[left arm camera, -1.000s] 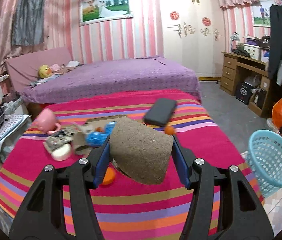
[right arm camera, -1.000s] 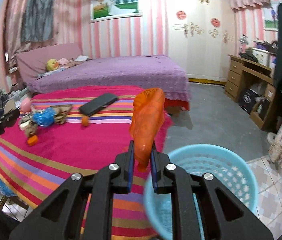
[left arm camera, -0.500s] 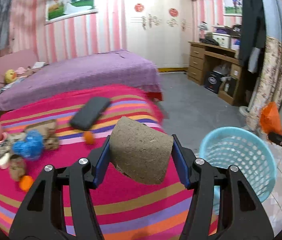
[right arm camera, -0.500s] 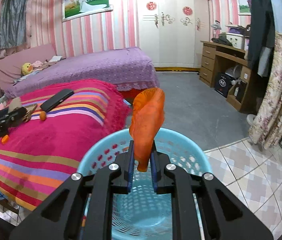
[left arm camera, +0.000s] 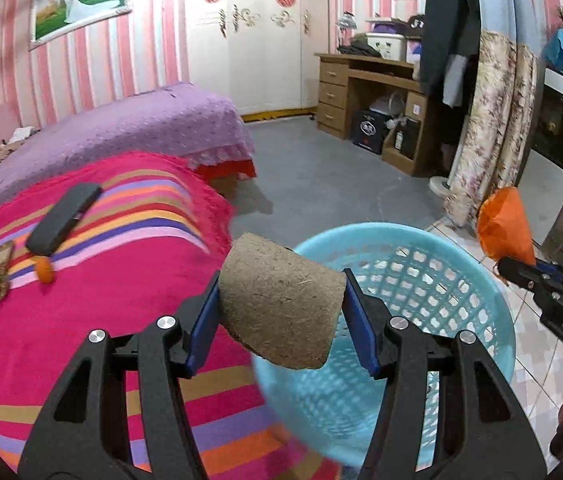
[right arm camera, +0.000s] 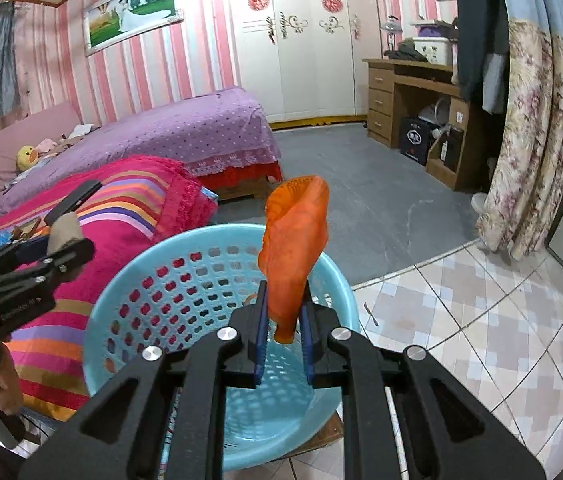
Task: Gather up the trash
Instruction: 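Open both tools to drop the tube and orange bag into the basket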
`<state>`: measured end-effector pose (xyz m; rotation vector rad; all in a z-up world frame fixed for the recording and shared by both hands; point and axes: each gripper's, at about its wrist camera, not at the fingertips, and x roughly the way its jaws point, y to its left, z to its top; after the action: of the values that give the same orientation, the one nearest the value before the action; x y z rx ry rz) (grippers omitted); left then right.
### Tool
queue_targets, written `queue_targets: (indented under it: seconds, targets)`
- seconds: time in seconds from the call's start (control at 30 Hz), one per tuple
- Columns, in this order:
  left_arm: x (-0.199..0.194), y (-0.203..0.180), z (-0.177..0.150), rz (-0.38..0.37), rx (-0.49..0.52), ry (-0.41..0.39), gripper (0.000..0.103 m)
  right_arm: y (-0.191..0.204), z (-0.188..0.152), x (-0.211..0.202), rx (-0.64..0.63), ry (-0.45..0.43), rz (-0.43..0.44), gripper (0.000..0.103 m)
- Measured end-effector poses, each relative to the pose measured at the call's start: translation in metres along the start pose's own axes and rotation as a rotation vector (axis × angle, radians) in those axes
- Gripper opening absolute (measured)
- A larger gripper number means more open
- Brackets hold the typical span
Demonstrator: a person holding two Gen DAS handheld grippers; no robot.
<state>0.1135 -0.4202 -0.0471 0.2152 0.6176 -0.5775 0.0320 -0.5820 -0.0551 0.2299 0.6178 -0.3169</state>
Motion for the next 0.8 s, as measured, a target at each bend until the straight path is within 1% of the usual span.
queue_targets:
  seconds: [0.03,0.17,0.2,0.23,0.27,0.3,0.4,0.5,0.63,0.67,0.73,0.77,0.8]
  targets:
    - [0.004,-0.004,0.0,0.0,0.002,0.006,0.057,0.0,0.0,0.0,-0.001,0.001,0.0,0.015]
    - [0.018,-0.013,0.001,-0.02,0.016,0.042,0.068,0.002,0.002,0.003,-0.003,-0.006,0.014,0.015]
    - [0.019,-0.013,0.001,-0.008,0.017,0.04,0.073,0.002,0.0,0.002,-0.006,-0.005,0.015,0.015]
    - [0.019,-0.012,0.001,0.004,0.017,0.034,0.075,0.003,0.0,0.003,-0.012,-0.003,0.015,0.015]
    - [0.019,-0.011,0.002,0.014,0.015,0.028,0.083,0.002,-0.001,0.003,-0.014,-0.003,0.015,0.015]
    - [0.018,-0.008,0.004,0.024,0.007,0.021,0.088,0.002,-0.001,0.004,-0.014,-0.001,0.017,0.015]
    - [0.011,0.003,0.008,0.044,-0.011,-0.005,0.092,0.001,-0.001,0.005,-0.014,-0.001,0.019,0.015]
    - [0.0,0.018,0.01,0.101,-0.024,-0.05,0.096,0.001,-0.001,0.007,-0.013,0.003,0.023,0.015]
    - [-0.01,0.038,0.011,0.123,-0.057,-0.056,0.097,0.007,0.002,0.012,-0.023,0.001,0.025,0.016]
    - [-0.014,0.043,0.01,0.137,-0.064,-0.062,0.097,0.009,0.003,0.013,-0.026,-0.002,0.021,0.018]
    - [-0.021,0.05,0.01,0.158,-0.07,-0.076,0.097,0.011,0.005,0.015,-0.022,-0.006,0.009,0.046]
    - [-0.026,0.056,0.01,0.17,-0.073,-0.084,0.097,0.013,0.006,0.014,-0.018,-0.016,-0.004,0.065]
    - [-0.029,0.06,0.009,0.177,-0.076,-0.088,0.097,0.015,0.007,0.013,-0.017,-0.025,-0.013,0.067]
